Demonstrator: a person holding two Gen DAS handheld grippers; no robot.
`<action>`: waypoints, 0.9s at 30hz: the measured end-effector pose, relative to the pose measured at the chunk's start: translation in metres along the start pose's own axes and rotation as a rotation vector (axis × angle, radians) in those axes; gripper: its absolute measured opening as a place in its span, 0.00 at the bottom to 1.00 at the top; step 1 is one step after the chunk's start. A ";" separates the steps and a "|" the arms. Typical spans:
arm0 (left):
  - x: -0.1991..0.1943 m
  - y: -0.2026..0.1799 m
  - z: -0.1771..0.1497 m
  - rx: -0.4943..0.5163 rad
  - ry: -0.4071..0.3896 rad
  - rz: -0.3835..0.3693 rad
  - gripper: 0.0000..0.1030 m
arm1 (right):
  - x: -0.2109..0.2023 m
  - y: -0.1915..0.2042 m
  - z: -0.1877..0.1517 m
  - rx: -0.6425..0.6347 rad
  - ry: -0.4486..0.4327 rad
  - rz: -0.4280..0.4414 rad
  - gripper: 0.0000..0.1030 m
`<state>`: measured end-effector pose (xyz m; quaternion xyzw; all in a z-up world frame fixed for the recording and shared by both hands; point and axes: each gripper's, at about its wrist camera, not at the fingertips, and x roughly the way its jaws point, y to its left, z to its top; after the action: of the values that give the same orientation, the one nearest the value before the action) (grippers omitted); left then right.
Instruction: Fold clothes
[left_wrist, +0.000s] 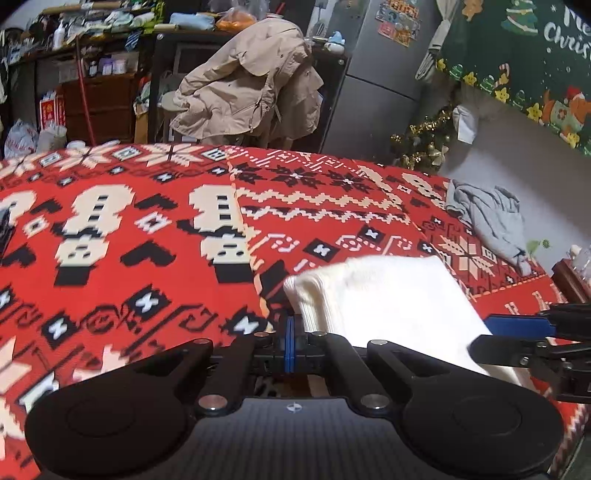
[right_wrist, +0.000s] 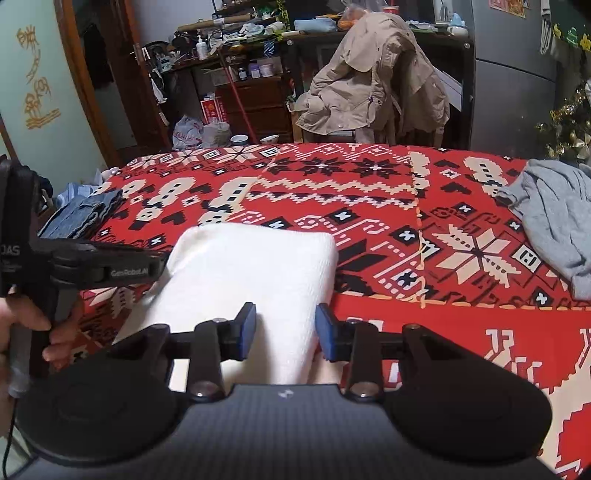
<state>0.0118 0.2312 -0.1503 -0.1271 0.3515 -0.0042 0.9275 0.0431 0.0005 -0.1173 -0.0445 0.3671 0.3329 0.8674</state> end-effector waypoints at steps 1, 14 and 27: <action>-0.002 -0.001 -0.002 0.003 0.003 0.001 0.00 | 0.000 0.000 -0.001 0.006 0.000 0.001 0.38; -0.037 -0.014 -0.033 0.034 0.011 0.005 0.00 | -0.007 0.004 -0.003 0.004 -0.003 -0.003 0.38; -0.066 -0.023 -0.062 0.062 0.048 -0.016 0.00 | -0.020 0.019 -0.003 -0.025 -0.020 0.012 0.39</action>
<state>-0.0763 0.2009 -0.1470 -0.1012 0.3723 -0.0256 0.9222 0.0195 0.0032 -0.1030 -0.0497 0.3545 0.3430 0.8684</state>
